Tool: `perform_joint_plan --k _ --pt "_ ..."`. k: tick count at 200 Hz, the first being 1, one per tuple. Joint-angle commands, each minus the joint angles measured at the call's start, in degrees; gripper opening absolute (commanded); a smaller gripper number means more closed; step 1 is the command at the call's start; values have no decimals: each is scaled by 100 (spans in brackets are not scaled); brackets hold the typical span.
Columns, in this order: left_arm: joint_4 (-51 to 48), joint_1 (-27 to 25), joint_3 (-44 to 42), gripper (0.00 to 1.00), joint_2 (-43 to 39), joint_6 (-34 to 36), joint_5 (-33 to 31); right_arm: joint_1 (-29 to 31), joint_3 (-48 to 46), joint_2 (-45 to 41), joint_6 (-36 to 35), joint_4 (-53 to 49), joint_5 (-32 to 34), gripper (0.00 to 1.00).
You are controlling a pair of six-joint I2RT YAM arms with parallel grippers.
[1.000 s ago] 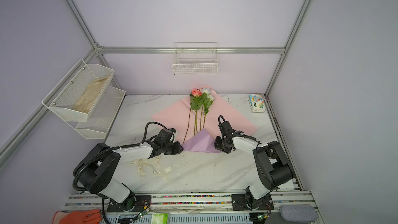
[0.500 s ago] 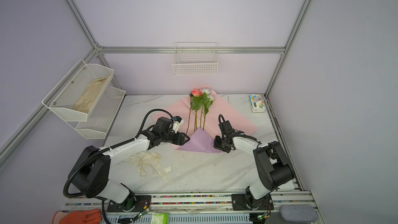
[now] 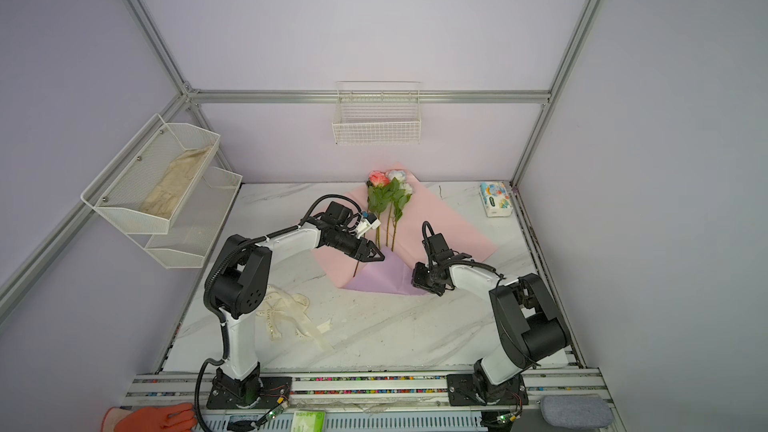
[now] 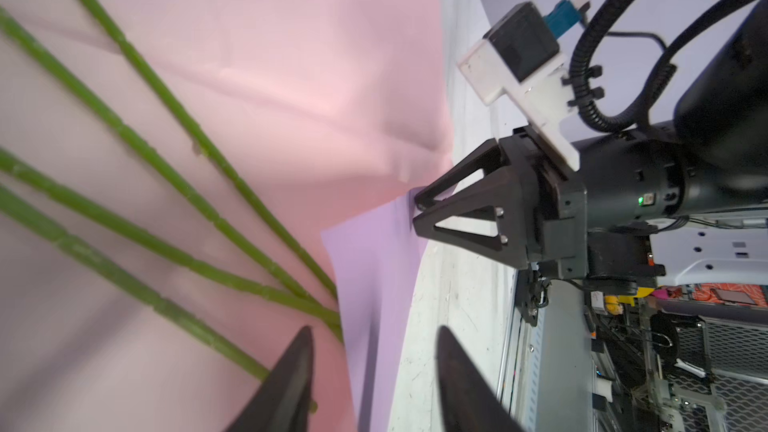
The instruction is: Tie the bouquet of fake flowers
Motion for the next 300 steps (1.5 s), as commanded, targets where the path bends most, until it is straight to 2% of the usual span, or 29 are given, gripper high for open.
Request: perform_joint_plan --k 1,24,49,73,106,173,195,221,247,300 --pt "-211 9 616 27 152 221 633 -32 -32 -79 -10 23 -26 35" --pt "-191 60 708 8 237 203 517 -30 54 -101 -35 -64 -9 36" --pt "-73 104 749 3 200 266 -164 -27 93 -308 -14 -64 -104 37" --pt "62 116 862 0 269 280 -536 -31 64 -521 80 36 -324 38" --pt "208 116 979 0 465 254 -756 -27 -11 -752 206 122 -546 39" --pt "338 93 1060 1 786 163 -552 84 -140 -805 358 416 -981 39" --pt "361 37 1243 1 861 88 -474 206 -107 -653 394 492 -970 38" --pt "272 -41 1426 2 894 135 -173 305 12 -548 411 260 -599 38" --pt "1 -114 1566 2 1004 286 -170 306 32 -530 406 63 -286 36" --pt "-388 -228 1901 4 1306 369 -442 375 -95 -587 448 412 -737 35"
